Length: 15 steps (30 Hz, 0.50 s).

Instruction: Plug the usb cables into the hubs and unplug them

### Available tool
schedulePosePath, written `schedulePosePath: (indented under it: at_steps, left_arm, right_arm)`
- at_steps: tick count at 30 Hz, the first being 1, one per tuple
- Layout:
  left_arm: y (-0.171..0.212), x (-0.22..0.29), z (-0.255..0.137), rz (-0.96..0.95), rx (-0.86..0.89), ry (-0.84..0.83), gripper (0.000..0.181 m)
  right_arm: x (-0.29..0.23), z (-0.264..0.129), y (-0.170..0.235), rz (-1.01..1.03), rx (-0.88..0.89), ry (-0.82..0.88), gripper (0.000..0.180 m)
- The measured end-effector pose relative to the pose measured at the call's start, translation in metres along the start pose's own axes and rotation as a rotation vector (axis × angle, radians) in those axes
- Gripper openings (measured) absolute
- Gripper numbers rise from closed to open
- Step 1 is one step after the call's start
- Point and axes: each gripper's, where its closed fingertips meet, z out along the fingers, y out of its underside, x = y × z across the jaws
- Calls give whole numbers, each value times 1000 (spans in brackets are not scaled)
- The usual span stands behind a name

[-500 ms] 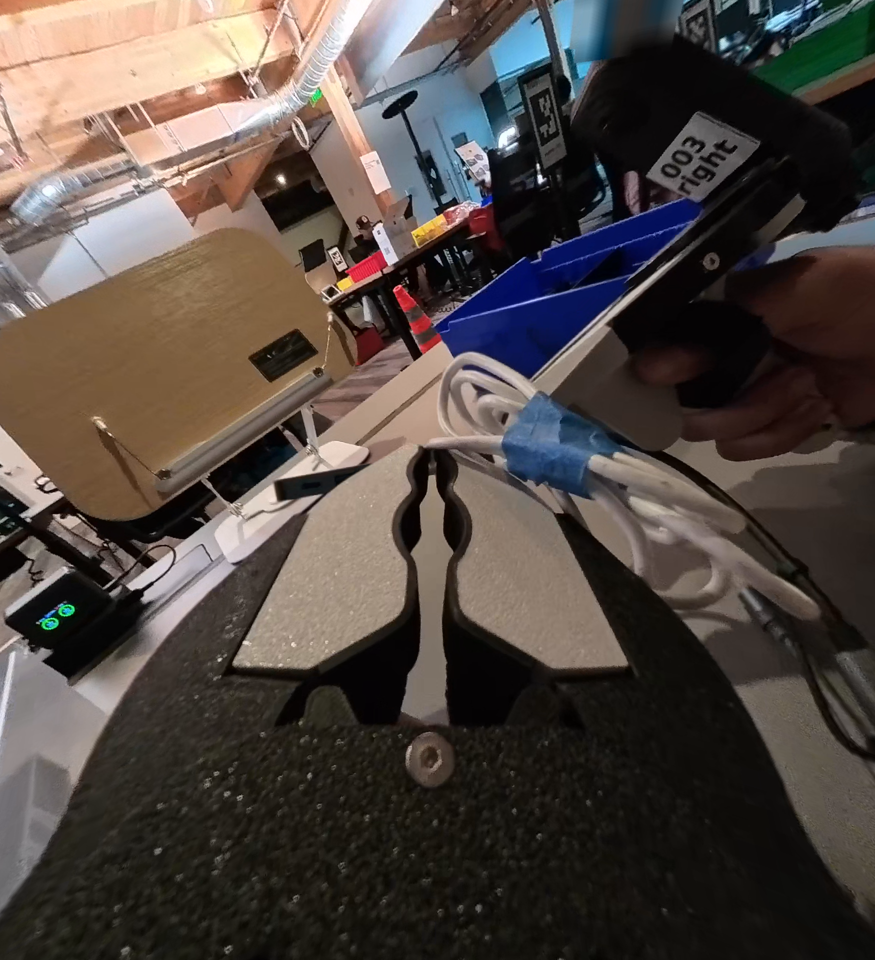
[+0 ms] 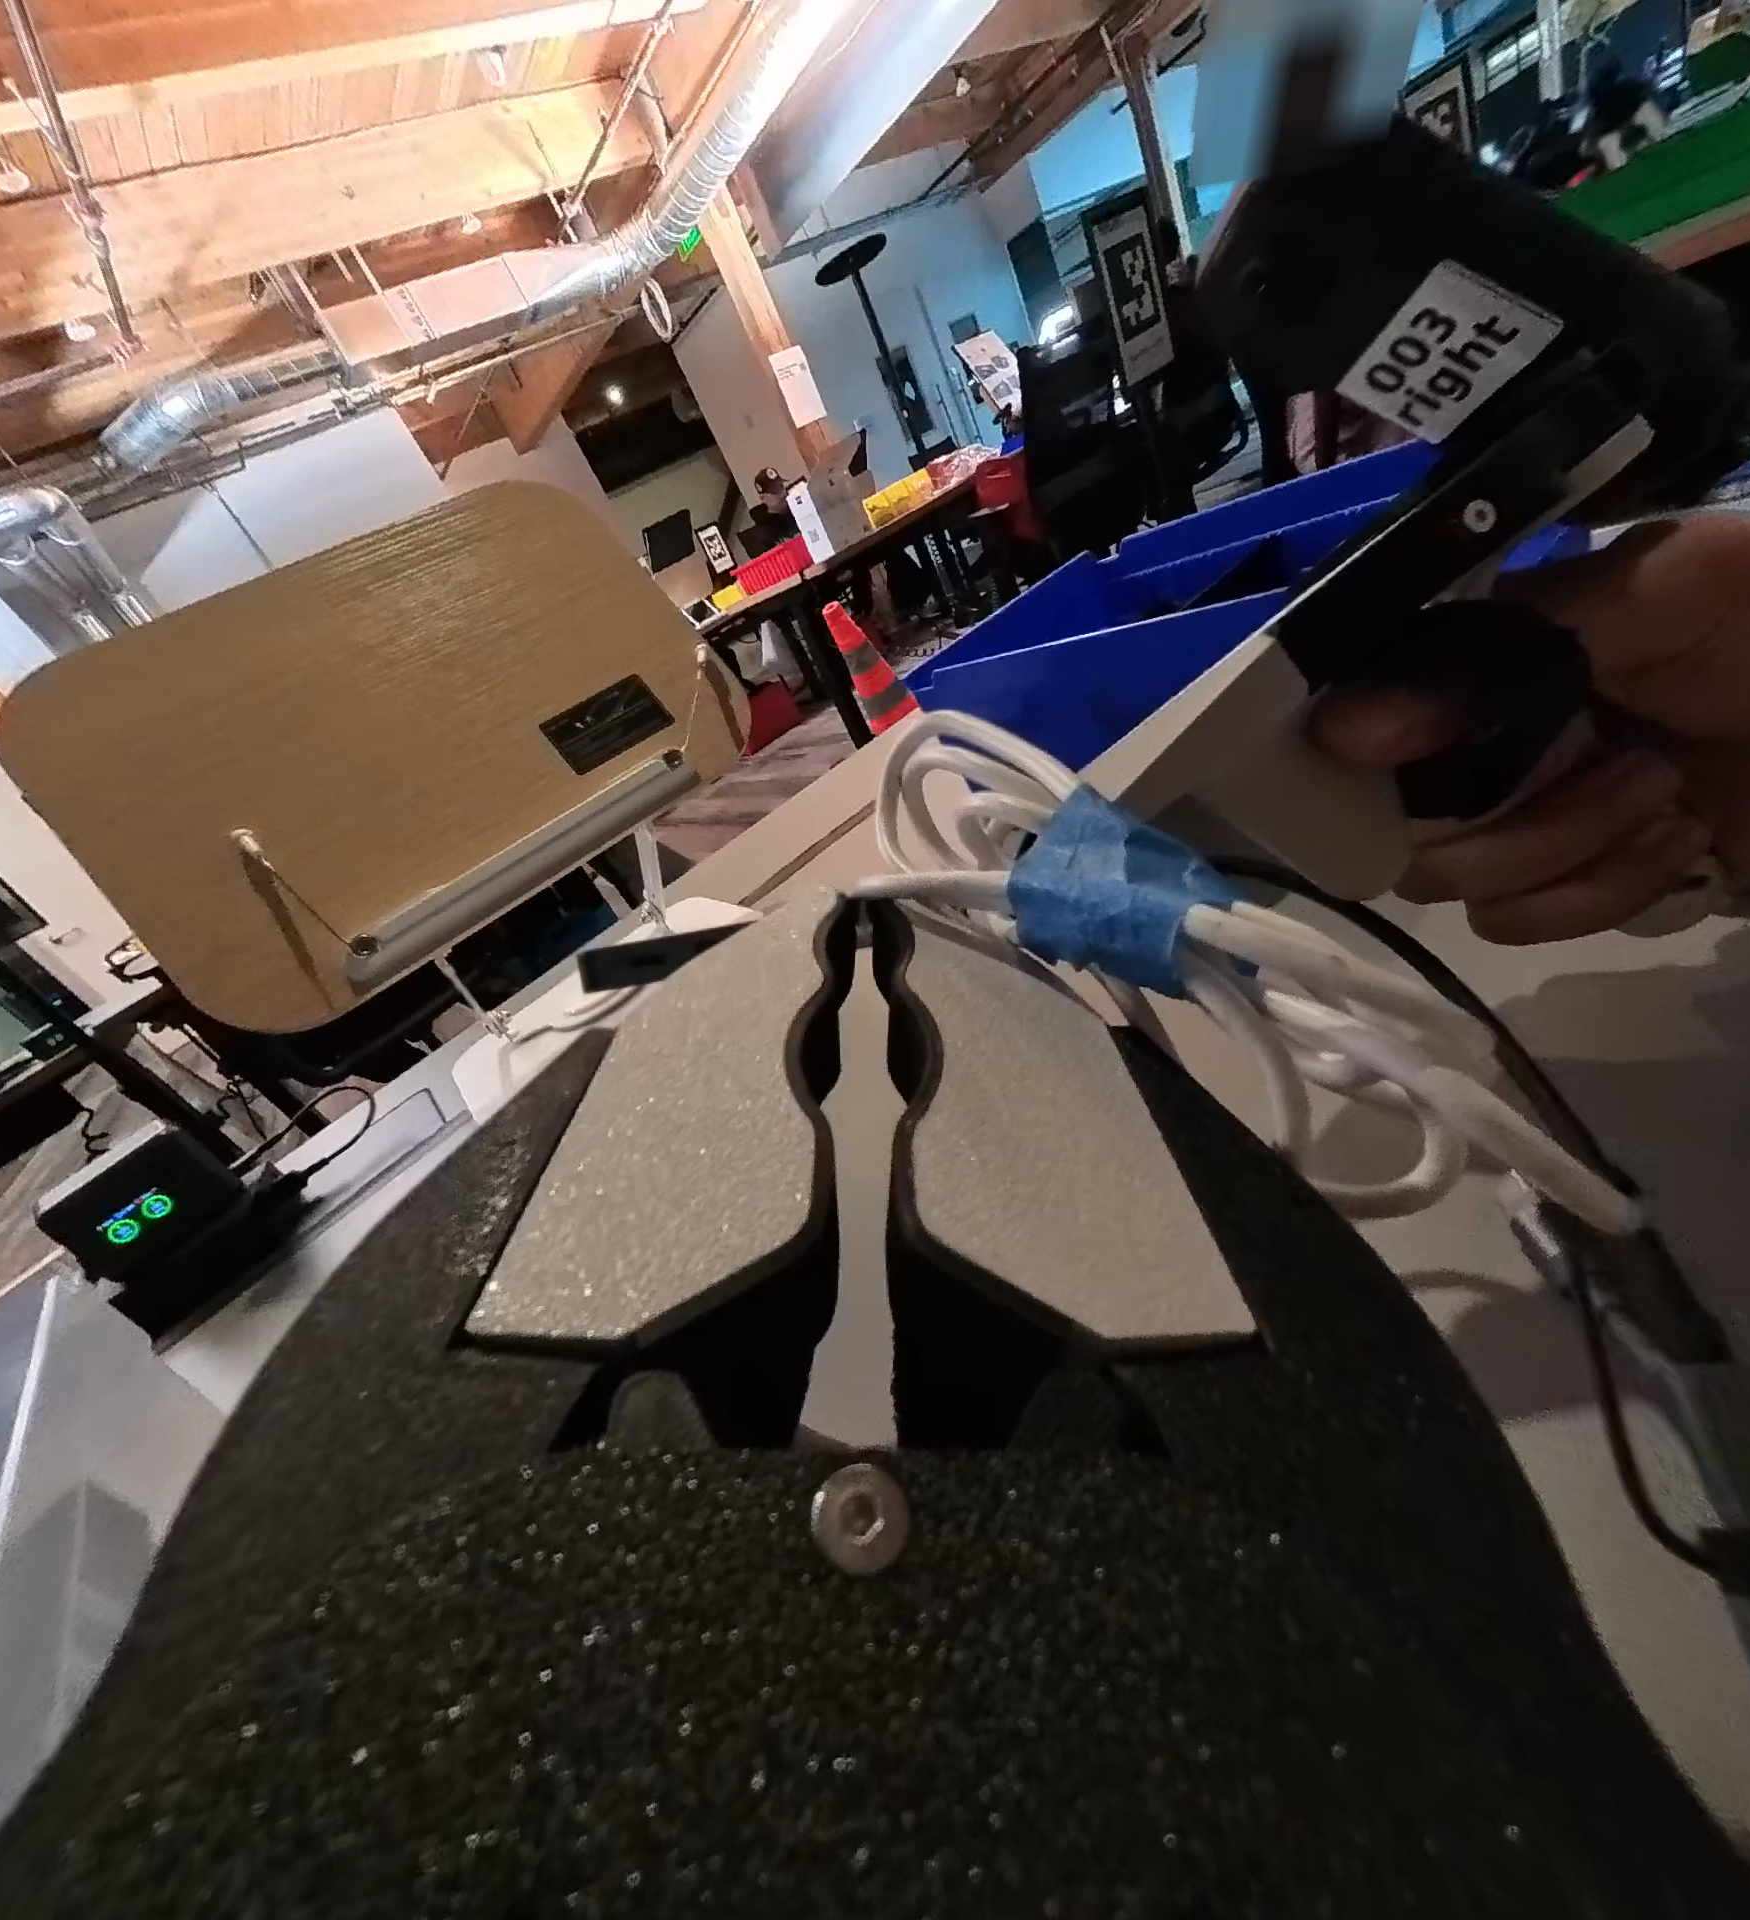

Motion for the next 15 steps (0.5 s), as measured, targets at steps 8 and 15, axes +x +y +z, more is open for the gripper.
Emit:
schedulePosePath:
  at_steps: [8, 15]
  left_arm:
    - [-13, 19, -3, 78, 20, 79, 3]
    - [-12, 28, -4, 109, 13, 148, 3]
  right_arm:
    - [-7, 10, 19, 30, -94, -66, 32]
    - [-6, 15, 34, -25, -156, -62, 32]
